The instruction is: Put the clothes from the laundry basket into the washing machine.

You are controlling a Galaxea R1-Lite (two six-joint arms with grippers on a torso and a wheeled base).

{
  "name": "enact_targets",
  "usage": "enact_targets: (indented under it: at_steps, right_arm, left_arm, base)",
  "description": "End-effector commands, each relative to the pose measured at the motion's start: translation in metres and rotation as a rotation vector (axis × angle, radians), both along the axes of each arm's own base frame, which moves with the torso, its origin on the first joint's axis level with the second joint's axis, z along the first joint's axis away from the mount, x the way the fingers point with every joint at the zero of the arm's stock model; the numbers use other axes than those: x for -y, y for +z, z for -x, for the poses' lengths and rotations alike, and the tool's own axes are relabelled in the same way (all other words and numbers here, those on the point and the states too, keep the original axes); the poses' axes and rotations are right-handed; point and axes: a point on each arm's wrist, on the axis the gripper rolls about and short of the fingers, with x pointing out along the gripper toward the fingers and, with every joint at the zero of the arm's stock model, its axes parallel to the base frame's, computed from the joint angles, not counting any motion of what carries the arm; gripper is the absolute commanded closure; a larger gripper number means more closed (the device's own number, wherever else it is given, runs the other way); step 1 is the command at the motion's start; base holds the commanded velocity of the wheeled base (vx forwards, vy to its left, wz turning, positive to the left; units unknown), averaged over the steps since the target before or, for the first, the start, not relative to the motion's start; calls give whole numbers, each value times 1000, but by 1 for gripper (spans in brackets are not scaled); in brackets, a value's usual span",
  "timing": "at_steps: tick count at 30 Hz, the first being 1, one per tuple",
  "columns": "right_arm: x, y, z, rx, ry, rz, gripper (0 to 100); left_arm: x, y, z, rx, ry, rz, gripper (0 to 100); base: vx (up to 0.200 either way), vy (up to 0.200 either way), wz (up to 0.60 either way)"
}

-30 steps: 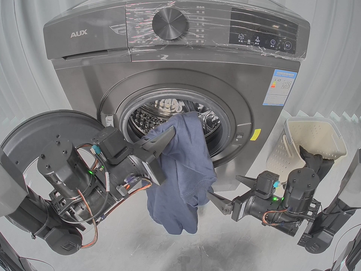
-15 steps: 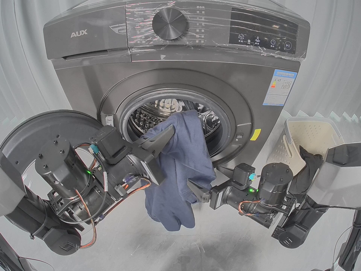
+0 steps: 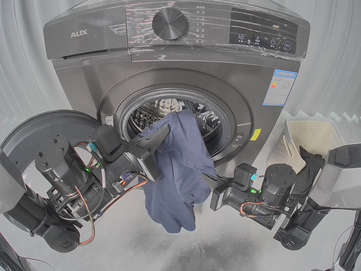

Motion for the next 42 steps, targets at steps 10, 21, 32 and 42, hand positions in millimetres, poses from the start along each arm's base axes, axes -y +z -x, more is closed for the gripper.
enact_targets:
  at_steps: [10, 21, 32, 42]
  right_arm:
    - [33, 44, 33, 69, -11, -51, 100]
    - [31, 55, 31, 107, -9, -68, 100]
    - [30, 54, 32, 105, -5, -66, 100]
    - [30, 52, 32, 99, -8, -61, 100]
  left_arm:
    - [-10, -30, -7, -97, 45, -73, 100]
    - [-19, -73, 9, -260, 42, -200, 0]
    - [-13, -88, 17, -282, -3, -275, 0]
    - [1, -96, 8, -238, -63, -332, 0]
  base:
    - [0, 0, 0]
    - [0, 0, 0]
    - [0, 0, 0]
    - [0, 0, 0]
